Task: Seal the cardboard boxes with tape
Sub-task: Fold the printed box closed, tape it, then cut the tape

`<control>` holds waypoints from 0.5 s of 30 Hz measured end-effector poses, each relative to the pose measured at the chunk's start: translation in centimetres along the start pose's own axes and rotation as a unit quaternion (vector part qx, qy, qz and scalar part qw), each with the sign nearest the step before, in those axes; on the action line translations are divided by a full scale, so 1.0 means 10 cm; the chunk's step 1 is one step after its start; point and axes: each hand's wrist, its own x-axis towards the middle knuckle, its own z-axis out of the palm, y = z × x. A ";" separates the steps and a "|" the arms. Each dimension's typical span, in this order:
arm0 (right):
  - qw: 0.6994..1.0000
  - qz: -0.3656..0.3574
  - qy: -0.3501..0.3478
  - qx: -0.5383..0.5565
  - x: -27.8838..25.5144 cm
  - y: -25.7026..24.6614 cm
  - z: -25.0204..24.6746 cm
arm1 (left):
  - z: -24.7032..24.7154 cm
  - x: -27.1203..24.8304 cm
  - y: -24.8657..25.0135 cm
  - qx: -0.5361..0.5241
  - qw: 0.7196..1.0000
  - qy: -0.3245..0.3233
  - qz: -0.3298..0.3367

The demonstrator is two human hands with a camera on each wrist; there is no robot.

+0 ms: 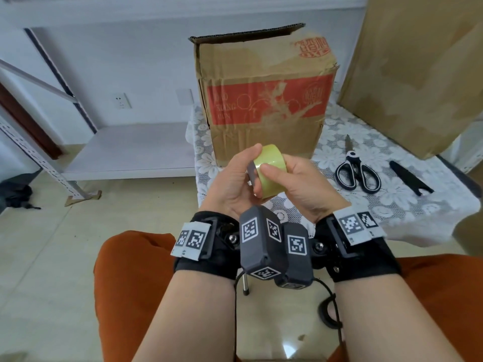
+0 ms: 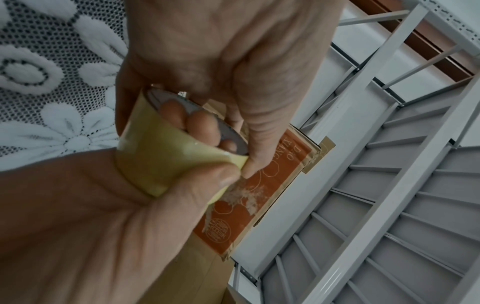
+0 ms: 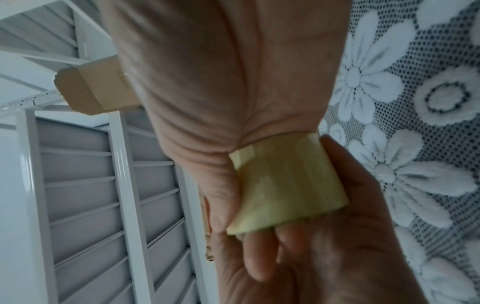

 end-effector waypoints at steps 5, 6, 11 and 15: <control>0.999 -0.001 0.045 -0.001 0.02 0.00 0.05 | 0.00 0.02 -0.05 0.007 0.999 0.019 0.029; 0.999 -0.006 0.053 0.001 0.02 0.01 0.06 | 0.01 0.02 -0.05 0.010 0.999 0.022 0.031; 0.999 -0.016 0.025 0.031 -0.02 0.05 0.05 | -0.05 0.04 -0.02 0.026 0.999 0.007 0.025; 0.999 -0.026 0.028 0.034 -0.05 0.07 0.07 | -0.06 0.00 -0.01 0.043 0.999 -0.005 0.022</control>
